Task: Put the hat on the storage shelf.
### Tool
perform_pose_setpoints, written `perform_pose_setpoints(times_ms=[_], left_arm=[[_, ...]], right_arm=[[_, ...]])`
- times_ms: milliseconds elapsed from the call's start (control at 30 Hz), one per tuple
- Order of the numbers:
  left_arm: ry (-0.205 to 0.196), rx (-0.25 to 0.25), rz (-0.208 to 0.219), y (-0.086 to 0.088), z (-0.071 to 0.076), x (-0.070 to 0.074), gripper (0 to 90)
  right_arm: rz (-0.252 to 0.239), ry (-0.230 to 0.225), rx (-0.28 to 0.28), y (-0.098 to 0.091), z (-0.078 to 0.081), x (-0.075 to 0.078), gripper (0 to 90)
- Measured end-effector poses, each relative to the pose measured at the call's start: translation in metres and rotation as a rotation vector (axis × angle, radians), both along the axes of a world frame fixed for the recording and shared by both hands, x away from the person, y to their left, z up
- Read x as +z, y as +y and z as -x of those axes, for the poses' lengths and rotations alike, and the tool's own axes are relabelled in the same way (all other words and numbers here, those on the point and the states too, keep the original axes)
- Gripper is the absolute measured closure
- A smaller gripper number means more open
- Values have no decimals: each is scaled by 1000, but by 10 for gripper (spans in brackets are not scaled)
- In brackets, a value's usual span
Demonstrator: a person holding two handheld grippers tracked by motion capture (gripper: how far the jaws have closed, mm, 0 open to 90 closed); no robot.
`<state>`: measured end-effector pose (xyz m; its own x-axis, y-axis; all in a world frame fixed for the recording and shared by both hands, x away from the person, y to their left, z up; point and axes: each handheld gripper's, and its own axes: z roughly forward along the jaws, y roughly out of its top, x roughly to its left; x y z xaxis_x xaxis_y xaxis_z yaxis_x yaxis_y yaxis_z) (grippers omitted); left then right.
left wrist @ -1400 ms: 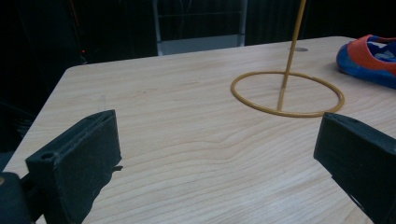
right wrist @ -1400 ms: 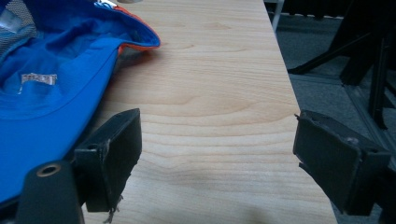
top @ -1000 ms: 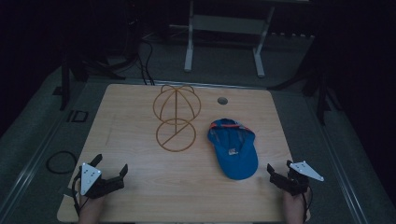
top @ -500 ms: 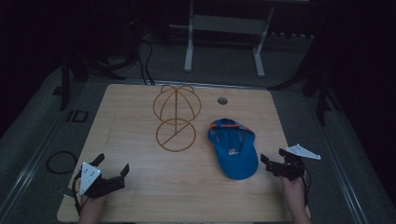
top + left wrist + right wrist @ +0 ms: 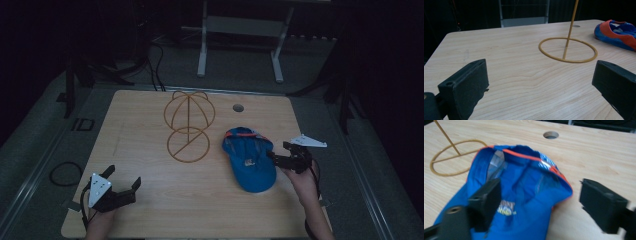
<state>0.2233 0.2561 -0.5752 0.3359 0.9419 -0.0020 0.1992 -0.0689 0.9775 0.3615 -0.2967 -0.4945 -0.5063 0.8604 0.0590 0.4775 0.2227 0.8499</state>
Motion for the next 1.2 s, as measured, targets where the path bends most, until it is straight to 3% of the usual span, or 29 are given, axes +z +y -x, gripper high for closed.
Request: perform_pose_setpoints(times_ms=[100,167,267,400,700,933,1200], left_arm=[[-1,0,1,0,0,0,10],[-3,-2,6,0,0,0,10],[-1,-6,4,0,-1,0,10],[-2,-11,-3,-1,-1,0,10],[0,-22,-8,-3,-1,0,10],[-32,-16,-3,-3,2,3,10],[-26,-25,-2,-3,2,3,10]], right_arm=[[35,0,19,6,-12,4,390],[57,-9,33,12,-19,7,547],[78,-3,65,21,-31,11,633],[105,8,91,35,-48,13,631],[123,37,88,53,-89,13,652],[149,78,60,63,-116,-3,642],[186,163,34,72,-125,-29,417]])
